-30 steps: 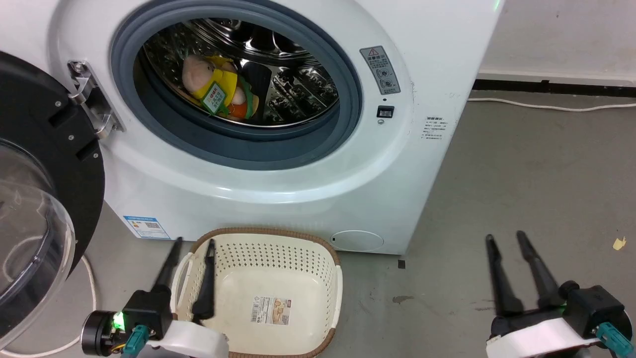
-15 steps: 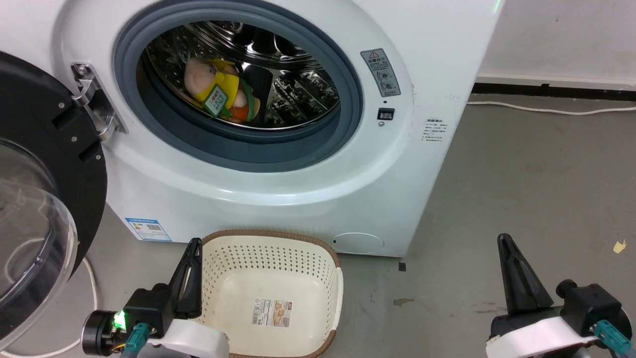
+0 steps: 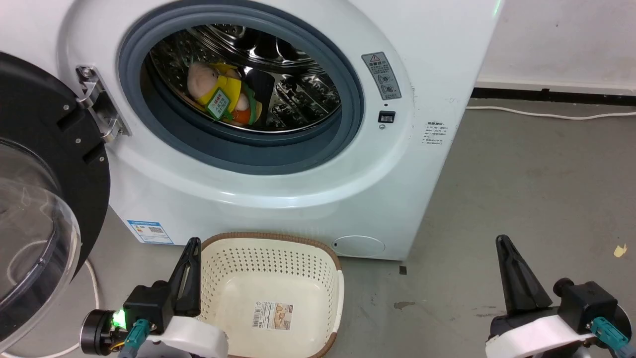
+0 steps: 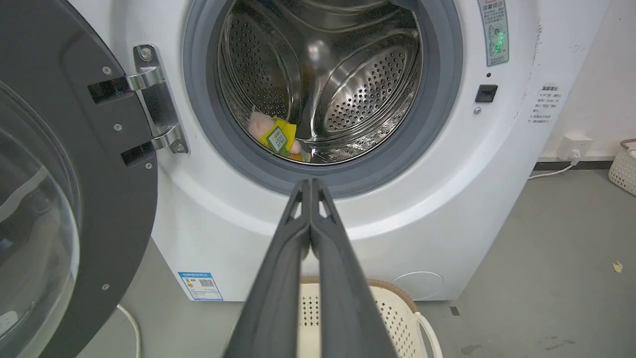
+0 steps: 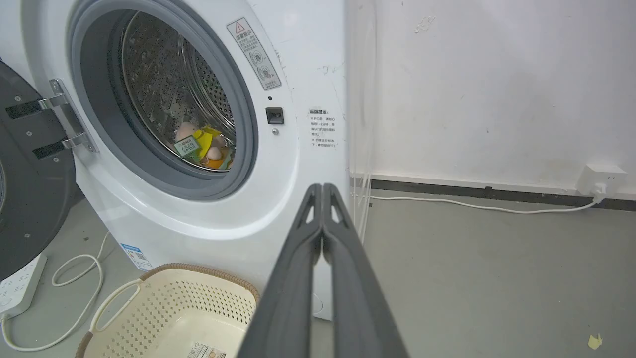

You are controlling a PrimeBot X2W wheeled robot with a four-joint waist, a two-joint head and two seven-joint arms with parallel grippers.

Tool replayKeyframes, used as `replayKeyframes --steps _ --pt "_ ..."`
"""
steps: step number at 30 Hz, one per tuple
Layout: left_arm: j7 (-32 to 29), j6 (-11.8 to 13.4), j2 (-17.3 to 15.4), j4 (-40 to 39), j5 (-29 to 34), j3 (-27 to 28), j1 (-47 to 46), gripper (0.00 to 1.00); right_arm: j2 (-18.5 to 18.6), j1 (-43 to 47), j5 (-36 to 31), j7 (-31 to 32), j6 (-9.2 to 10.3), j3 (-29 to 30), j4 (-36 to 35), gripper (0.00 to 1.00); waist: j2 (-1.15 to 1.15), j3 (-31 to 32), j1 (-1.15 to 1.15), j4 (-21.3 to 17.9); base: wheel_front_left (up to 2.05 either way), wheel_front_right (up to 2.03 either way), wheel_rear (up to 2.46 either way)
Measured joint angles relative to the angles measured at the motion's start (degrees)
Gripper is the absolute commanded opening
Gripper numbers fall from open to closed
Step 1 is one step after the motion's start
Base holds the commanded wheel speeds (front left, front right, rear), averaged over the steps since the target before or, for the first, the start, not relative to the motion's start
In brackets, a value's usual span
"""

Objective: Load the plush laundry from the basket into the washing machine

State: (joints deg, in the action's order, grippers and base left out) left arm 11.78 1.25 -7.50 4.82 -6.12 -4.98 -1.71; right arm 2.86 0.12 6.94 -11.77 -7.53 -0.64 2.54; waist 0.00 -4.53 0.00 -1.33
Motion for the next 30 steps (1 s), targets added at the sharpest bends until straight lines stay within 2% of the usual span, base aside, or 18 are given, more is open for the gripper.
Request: replayKeyframes --steps 30 --pt "-3.8 -0.4 1.5 -1.5 2.0 1.6 0.0 0.0 0.0 0.0 -2.4 3.7 0.0 0.2 -0.8 0.0 0.0 1.5 0.0 0.4 0.0 0.0 0.0"
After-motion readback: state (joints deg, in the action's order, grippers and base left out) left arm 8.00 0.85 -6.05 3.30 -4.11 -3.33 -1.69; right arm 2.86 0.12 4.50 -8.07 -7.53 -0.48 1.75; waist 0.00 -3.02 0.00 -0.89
